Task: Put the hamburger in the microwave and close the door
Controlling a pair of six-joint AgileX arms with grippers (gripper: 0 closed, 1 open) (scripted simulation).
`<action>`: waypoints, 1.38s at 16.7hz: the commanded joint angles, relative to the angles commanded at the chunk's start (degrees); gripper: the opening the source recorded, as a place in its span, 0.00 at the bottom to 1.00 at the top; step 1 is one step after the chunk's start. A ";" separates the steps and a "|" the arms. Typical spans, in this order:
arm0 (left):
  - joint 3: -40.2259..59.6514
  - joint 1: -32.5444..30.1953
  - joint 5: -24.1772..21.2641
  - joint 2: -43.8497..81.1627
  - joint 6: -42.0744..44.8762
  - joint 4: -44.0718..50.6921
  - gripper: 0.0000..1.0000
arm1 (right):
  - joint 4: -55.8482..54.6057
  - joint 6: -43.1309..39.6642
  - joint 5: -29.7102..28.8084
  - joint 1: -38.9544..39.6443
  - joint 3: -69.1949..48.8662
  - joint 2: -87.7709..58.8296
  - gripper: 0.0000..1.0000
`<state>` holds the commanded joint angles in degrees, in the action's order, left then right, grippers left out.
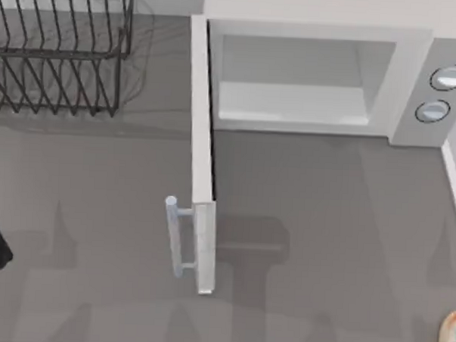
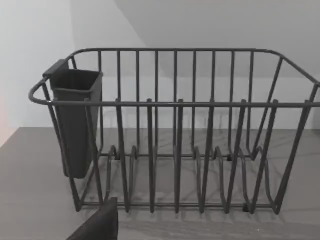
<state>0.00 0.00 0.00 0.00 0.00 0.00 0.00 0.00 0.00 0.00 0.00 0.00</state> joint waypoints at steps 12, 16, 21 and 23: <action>0.00 0.00 0.00 0.00 0.00 0.00 1.00 | 24.08 -22.94 -0.02 7.21 -18.17 -30.31 1.00; 0.00 0.00 0.00 0.00 0.00 0.00 1.00 | 38.29 -36.48 -0.06 11.44 -28.86 -50.11 1.00; 0.00 0.00 0.00 0.00 0.00 0.00 1.00 | 52.09 -49.47 -0.10 15.52 -39.11 -69.68 1.00; 0.00 0.00 0.00 0.00 0.00 0.00 1.00 | 55.21 -52.48 -0.10 16.46 -41.47 -73.93 1.00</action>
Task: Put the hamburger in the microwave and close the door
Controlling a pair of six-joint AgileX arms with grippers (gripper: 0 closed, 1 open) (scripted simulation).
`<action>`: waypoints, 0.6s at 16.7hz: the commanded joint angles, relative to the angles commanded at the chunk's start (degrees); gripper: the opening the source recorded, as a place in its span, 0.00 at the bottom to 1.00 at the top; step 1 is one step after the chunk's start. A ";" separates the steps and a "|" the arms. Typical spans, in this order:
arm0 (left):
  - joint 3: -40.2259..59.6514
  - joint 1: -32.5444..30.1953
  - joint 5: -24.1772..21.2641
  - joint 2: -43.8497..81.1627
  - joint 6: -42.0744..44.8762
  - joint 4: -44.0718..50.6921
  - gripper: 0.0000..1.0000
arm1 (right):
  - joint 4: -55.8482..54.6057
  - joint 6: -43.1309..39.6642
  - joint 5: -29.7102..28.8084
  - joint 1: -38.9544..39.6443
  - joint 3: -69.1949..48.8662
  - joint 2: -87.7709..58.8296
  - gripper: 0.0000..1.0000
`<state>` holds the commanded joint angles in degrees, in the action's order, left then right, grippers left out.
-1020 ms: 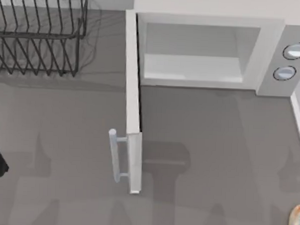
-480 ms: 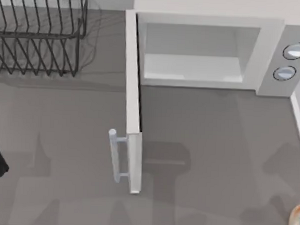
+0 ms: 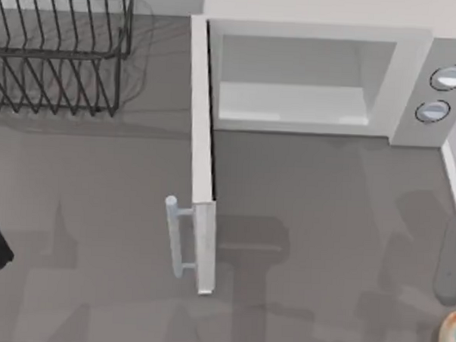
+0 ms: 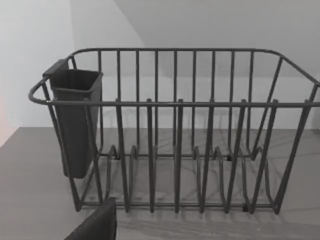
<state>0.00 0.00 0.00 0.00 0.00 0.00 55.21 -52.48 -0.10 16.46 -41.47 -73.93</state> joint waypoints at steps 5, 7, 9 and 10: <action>0.00 0.00 0.00 0.00 0.00 0.00 1.00 | 1.46 -1.43 -0.01 0.44 -1.11 -1.92 1.00; 0.00 0.00 0.00 0.00 0.00 0.00 1.00 | 1.16 -1.37 0.00 0.21 -0.81 -1.83 1.00; 0.00 0.00 0.00 0.00 0.00 0.00 1.00 | -0.88 -1.40 0.00 0.33 0.37 -2.98 1.00; 0.00 0.00 0.00 0.00 0.00 0.00 1.00 | -2.80 -1.39 0.00 0.38 1.34 -3.97 1.00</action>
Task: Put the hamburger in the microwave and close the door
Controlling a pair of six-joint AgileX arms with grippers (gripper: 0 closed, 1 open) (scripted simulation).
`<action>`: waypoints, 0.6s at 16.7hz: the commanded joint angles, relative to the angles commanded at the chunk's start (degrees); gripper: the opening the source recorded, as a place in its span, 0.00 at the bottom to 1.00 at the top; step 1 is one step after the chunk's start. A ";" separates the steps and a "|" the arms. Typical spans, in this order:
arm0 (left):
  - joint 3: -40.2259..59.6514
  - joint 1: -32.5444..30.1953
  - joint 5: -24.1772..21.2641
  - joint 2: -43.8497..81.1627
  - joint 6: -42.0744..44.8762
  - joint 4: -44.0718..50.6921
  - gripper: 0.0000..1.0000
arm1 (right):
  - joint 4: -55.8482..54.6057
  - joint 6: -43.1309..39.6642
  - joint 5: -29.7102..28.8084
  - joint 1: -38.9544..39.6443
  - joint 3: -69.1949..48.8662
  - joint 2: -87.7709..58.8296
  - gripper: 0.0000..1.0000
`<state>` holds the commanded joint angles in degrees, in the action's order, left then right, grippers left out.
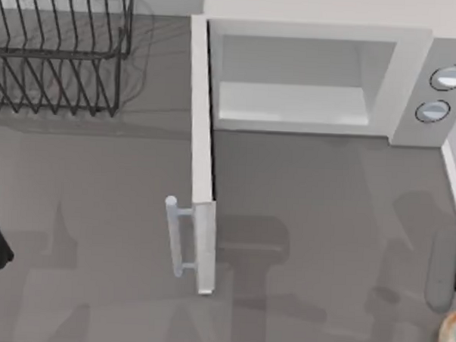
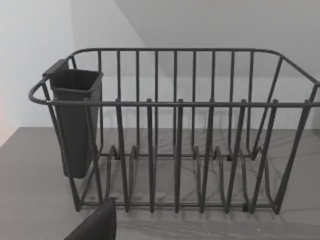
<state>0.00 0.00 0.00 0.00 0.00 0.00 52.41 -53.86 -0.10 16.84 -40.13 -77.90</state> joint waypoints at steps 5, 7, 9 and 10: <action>0.00 0.00 0.00 0.00 0.00 0.00 1.00 | -14.45 0.25 0.02 0.14 6.67 -6.93 1.00; 0.00 0.00 0.00 0.00 0.00 0.00 1.00 | -18.02 0.30 0.02 0.20 8.57 -8.97 1.00; 0.00 0.00 0.00 0.00 0.00 0.00 1.00 | -19.14 0.30 0.02 0.22 9.22 -9.68 1.00; 0.00 0.00 0.00 0.00 0.00 0.00 1.00 | -19.14 0.30 0.02 0.22 9.22 -9.68 1.00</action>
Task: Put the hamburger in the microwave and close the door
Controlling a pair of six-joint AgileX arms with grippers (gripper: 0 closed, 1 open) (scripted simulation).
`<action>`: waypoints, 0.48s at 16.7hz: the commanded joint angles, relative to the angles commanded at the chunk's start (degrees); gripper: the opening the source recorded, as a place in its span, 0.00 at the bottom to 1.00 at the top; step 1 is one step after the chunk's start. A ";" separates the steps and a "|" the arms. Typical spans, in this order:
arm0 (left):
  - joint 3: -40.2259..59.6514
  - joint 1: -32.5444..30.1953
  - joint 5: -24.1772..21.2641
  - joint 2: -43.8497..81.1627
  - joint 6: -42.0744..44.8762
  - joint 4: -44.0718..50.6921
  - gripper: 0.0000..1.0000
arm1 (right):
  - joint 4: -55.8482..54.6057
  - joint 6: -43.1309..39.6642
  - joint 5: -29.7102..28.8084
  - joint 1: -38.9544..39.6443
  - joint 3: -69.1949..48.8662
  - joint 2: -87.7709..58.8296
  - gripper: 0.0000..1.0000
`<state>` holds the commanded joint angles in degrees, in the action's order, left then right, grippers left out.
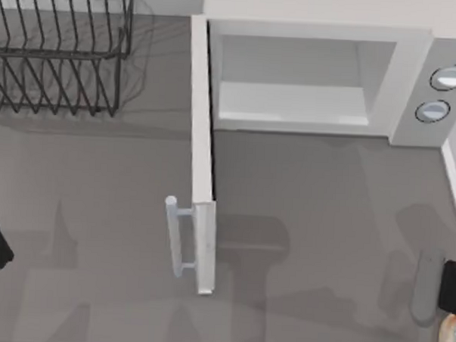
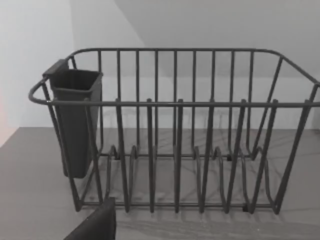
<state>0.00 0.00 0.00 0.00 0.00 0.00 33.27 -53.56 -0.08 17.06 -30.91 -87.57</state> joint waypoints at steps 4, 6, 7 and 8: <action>0.00 0.00 0.00 0.00 0.00 0.00 1.00 | 0.00 0.00 0.00 0.00 0.00 0.00 0.85; 0.00 0.00 0.00 0.00 0.00 0.00 1.00 | 0.00 0.00 0.00 0.00 0.00 0.00 0.70; 0.00 0.00 0.00 0.00 0.00 0.00 1.00 | 0.00 0.00 0.00 0.00 0.00 0.00 0.62; 0.00 0.00 0.00 0.00 0.00 0.00 1.00 | 0.00 0.00 0.00 0.00 0.00 0.00 0.55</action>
<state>0.00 0.00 0.00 0.00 0.00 0.00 33.27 -53.56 -0.08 17.06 -30.91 -87.57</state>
